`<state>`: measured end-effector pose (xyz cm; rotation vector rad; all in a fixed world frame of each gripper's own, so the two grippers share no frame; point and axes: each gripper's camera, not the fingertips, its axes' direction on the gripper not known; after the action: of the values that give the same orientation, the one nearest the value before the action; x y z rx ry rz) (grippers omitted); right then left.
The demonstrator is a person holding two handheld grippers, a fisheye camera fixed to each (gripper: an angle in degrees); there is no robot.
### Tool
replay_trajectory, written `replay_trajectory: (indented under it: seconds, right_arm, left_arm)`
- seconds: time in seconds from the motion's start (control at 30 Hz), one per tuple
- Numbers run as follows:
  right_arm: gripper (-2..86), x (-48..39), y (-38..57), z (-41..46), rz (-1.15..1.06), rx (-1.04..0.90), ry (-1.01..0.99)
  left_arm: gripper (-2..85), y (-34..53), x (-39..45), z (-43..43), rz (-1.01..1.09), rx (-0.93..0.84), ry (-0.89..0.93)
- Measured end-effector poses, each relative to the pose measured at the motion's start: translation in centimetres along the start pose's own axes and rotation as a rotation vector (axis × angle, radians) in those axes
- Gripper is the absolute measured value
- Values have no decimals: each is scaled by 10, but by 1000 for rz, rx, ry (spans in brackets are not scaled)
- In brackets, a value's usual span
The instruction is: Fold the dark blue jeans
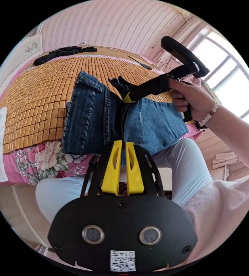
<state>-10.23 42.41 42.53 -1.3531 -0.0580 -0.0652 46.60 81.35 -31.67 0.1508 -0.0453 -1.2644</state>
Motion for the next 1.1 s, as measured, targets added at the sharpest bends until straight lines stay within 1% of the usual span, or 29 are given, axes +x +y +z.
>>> replay_trajectory:
  seconds: [0.2,0.33,0.37,0.47,0.53,0.7,0.8,0.87,0.93,0.97,1.0,1.03,1.07,1.1]
  right_arm:
    - [60,-2,26,-23,-2,54,-8]
    - [53,-28,40,-57,-93,93,46]
    - [52,-36,41,-68,-124,108,41]
    - [51,-49,38,-88,-179,148,-37]
    - [51,-54,33,-90,-201,145,-43]
    - [51,-62,26,-88,-241,107,-28]
    - [51,-63,26,-96,-273,99,-43]
    - [52,-65,26,-99,-302,72,-81]
    - [53,-67,22,-100,-312,68,-116]
    - [56,-70,16,-100,-317,72,-141]
    - [58,-72,12,-99,-314,78,-154]
    - [66,-75,1,-96,-300,91,-164]
    - [78,-80,-11,-91,-280,120,-153]
    - [87,-81,-17,-89,-263,143,-147]
  left_arm:
    - [-8,9,6,-11,36,46,4]
    - [4,11,5,-29,42,122,13]
    - [48,12,4,-39,47,165,-10]
    - [122,13,-5,-50,35,225,-53]
    - [136,9,-17,-50,21,245,-35]
    - [143,-5,-44,-43,21,179,33]
    - [154,-3,-45,-57,86,184,36]
    - [163,2,-41,-74,167,238,56]
    - [155,3,-39,-74,209,252,83]
    - [118,0,-38,-65,245,206,104]
    - [99,-3,-38,-60,260,166,107]
    - [63,-6,-41,-55,253,129,98]
    - [44,-8,-48,-57,224,137,70]
    - [43,-10,-53,-57,192,127,35]
